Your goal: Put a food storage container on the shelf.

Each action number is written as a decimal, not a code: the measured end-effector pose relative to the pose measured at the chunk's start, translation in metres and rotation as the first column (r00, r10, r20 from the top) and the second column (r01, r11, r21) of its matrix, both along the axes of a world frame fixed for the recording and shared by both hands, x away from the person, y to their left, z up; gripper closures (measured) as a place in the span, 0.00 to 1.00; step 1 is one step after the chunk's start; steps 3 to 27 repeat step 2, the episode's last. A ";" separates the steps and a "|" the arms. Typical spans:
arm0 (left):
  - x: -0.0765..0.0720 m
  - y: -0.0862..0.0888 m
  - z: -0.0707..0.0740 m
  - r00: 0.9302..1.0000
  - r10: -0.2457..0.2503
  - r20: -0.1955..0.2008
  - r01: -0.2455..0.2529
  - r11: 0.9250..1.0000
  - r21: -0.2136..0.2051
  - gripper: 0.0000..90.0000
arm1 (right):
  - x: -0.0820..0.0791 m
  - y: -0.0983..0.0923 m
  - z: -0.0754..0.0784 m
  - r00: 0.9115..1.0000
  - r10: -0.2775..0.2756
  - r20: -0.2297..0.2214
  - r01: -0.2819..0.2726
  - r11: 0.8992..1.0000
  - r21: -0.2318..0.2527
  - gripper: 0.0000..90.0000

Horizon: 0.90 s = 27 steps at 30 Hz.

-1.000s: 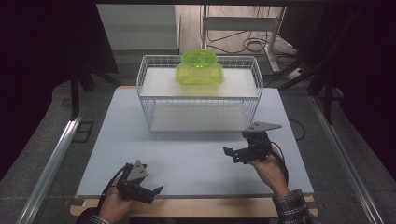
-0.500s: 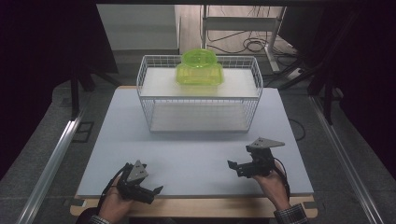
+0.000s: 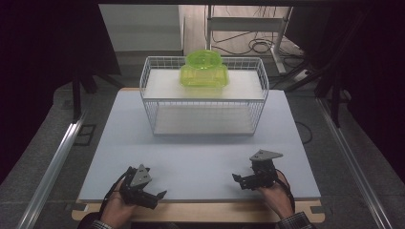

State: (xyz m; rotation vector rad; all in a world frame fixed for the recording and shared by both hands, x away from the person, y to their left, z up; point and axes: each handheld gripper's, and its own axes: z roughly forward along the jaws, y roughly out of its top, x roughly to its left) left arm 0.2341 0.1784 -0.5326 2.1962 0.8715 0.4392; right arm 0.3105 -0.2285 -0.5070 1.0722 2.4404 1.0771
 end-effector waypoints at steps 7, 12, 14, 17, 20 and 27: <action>0.001 0.000 0.000 1.000 0.003 -0.002 -0.003 1.000 -0.002 0.02 | 0.000 0.000 0.000 1.000 0.001 0.004 -0.001 1.000 0.000 0.02; 0.001 0.000 0.000 1.000 0.003 -0.002 -0.003 1.000 -0.002 0.02 | 0.000 0.000 0.000 1.000 0.001 0.004 -0.001 1.000 0.000 0.02; 0.001 0.000 0.000 1.000 0.003 -0.002 -0.003 1.000 -0.002 0.02 | 0.000 0.000 0.000 1.000 0.001 0.004 -0.001 1.000 0.000 0.02; 0.001 0.000 0.000 1.000 0.003 -0.002 -0.003 1.000 -0.002 0.02 | 0.000 0.000 0.000 1.000 0.001 0.004 -0.001 1.000 0.000 0.02; 0.001 0.000 0.000 1.000 0.003 -0.002 -0.003 1.000 -0.002 0.02 | 0.000 0.000 0.000 1.000 0.001 0.004 -0.001 1.000 0.000 0.02; 0.001 0.000 0.000 1.000 0.003 -0.002 -0.003 1.000 -0.002 0.02 | 0.000 0.000 0.000 1.000 0.001 0.004 -0.001 1.000 0.000 0.02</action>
